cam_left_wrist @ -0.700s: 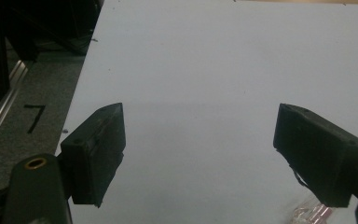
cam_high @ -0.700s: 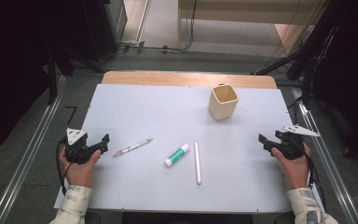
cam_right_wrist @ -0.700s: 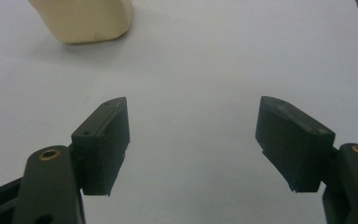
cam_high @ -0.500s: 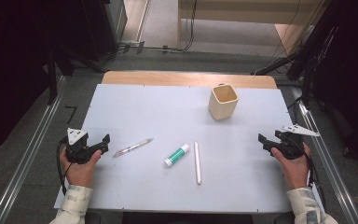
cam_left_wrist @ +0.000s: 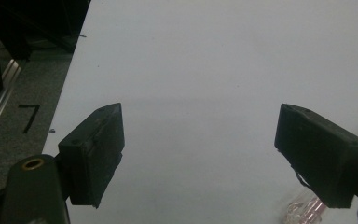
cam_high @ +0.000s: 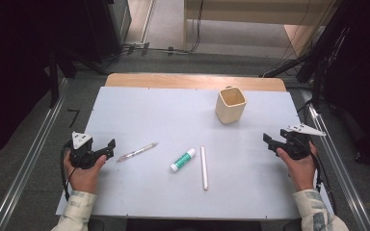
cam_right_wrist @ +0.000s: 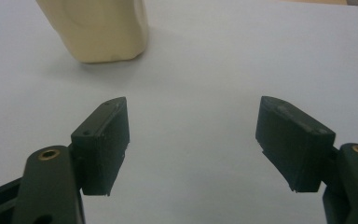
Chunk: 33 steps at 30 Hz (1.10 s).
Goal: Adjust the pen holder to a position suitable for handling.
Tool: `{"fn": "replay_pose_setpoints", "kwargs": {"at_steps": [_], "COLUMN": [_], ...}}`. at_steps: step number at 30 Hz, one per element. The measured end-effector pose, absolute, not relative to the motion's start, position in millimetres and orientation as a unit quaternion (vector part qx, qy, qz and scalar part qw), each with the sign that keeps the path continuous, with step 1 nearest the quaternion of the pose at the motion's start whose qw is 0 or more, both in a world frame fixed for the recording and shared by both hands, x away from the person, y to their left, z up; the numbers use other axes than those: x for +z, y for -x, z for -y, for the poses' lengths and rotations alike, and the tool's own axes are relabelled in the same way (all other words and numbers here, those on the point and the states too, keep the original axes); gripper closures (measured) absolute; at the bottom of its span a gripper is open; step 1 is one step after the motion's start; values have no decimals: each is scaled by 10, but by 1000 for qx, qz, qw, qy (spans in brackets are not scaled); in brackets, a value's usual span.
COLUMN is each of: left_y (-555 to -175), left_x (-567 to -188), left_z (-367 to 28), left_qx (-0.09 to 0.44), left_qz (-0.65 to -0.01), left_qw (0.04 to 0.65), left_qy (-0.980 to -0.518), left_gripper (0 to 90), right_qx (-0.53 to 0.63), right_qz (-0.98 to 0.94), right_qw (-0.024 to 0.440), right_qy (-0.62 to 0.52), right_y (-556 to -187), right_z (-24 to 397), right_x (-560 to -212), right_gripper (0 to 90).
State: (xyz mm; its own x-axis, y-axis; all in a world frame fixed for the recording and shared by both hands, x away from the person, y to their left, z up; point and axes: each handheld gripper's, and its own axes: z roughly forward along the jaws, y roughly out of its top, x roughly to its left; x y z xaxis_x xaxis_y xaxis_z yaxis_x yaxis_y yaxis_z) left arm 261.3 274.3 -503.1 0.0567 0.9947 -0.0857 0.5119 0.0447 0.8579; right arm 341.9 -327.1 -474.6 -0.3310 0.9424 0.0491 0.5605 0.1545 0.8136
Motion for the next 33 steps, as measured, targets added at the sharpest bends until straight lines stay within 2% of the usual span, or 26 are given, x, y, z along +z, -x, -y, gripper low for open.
{"fn": "replay_pose_setpoints", "kwargs": {"at_steps": [33], "left_y": [-2616], "left_x": [-5036], "left_z": [-2740], "left_qx": [320], "left_qz": [-611], "left_qw": [383], "left_qy": [-614], "left_gripper": [168], "right_qx": [409], "right_qz": [-720], "right_qw": [244], "right_qy": [-505], "right_y": [-3800], "right_z": [3030], "right_x": [-4580], "right_gripper": [249]}}
